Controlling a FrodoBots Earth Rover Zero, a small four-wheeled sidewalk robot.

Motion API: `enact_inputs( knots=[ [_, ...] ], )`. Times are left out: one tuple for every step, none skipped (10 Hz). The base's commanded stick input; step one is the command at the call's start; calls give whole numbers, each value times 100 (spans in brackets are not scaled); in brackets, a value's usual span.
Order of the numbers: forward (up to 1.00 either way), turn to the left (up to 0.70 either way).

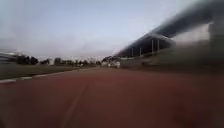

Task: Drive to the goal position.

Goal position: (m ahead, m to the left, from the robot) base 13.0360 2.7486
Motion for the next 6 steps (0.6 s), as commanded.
enact_inputs(
  knots=[
    [70, 0],
    [70, 0],
    [70, 0],
    [70, 0],
    [70, 0],
    [70, 0]
  ],
)
